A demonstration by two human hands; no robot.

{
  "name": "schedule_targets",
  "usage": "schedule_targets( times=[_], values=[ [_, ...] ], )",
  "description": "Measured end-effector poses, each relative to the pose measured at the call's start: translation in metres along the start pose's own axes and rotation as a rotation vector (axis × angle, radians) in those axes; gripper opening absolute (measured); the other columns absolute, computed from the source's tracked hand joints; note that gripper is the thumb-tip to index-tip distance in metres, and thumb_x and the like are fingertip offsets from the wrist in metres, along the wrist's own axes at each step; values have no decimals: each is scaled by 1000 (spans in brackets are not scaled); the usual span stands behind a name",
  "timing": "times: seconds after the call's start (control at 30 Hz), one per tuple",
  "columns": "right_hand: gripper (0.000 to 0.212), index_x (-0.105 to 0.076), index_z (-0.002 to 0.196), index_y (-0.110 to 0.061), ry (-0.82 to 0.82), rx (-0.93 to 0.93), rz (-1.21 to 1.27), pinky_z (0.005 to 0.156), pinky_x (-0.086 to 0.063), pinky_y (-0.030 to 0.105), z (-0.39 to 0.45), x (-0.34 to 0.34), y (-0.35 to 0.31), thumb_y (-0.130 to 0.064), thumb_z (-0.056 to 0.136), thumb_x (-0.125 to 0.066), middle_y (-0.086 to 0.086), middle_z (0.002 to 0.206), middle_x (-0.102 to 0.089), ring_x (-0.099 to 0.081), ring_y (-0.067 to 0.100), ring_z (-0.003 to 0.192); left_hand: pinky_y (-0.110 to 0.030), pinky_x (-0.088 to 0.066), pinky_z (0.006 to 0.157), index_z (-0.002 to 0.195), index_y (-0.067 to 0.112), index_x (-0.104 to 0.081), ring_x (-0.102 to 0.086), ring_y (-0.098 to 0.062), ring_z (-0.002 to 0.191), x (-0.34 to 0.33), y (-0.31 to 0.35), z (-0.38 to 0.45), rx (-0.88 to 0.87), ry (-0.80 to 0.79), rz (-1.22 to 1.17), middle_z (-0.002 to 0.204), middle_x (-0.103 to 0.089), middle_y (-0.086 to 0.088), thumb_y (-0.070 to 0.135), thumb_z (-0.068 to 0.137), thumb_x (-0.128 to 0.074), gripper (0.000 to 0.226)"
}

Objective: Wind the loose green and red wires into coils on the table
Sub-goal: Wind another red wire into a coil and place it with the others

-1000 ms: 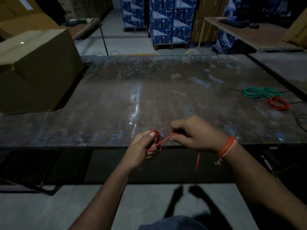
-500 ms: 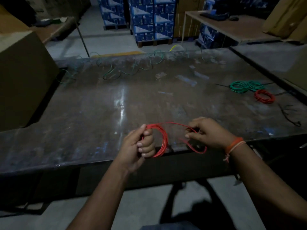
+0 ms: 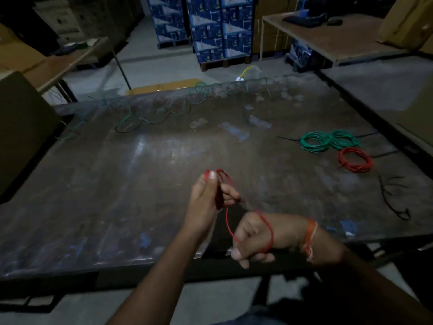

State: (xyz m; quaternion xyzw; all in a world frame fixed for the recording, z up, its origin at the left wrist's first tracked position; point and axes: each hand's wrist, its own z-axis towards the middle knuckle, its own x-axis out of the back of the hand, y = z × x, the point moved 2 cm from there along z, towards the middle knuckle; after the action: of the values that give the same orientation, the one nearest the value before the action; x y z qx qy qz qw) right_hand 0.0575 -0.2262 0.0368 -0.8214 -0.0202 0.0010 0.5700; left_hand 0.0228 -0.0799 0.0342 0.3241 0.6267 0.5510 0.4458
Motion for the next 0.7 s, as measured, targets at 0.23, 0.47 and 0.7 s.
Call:
schedule_targets(
  times=[0.23, 0.47, 0.7],
  values=[
    [41, -62, 66, -6, 140, 43, 755, 41, -23, 16, -36, 58, 3, -33, 95, -54, -7, 40, -37, -32, 1, 29, -43, -38, 52, 88, 5, -53, -48, -21, 54, -35, -31, 8, -149, -174, 398, 63, -55, -19, 45, 104, -44, 44],
    [14, -63, 93, -9, 864, 453, 1048, 51, -35, 25, -57, 108, 23, -7, 84, -53, 0, 60, -48, -45, 13, 51, -24, -15, 45, 66, 22, -45, -23, -11, 42, -62, -32, 40, 46, -117, 206, 50, -31, 5, 35, 98, -50, 35],
    [26, -67, 112, -27, 1217, 340, -468, 71, -51, 19, -70, 114, 32, -24, 88, -77, -7, 110, -59, -62, 10, 102, -16, -11, 44, 79, 10, -46, -14, -5, 38, -79, -33, 73, 288, -252, -172, 47, -21, 7, 43, 96, -45, 37]
  ],
)
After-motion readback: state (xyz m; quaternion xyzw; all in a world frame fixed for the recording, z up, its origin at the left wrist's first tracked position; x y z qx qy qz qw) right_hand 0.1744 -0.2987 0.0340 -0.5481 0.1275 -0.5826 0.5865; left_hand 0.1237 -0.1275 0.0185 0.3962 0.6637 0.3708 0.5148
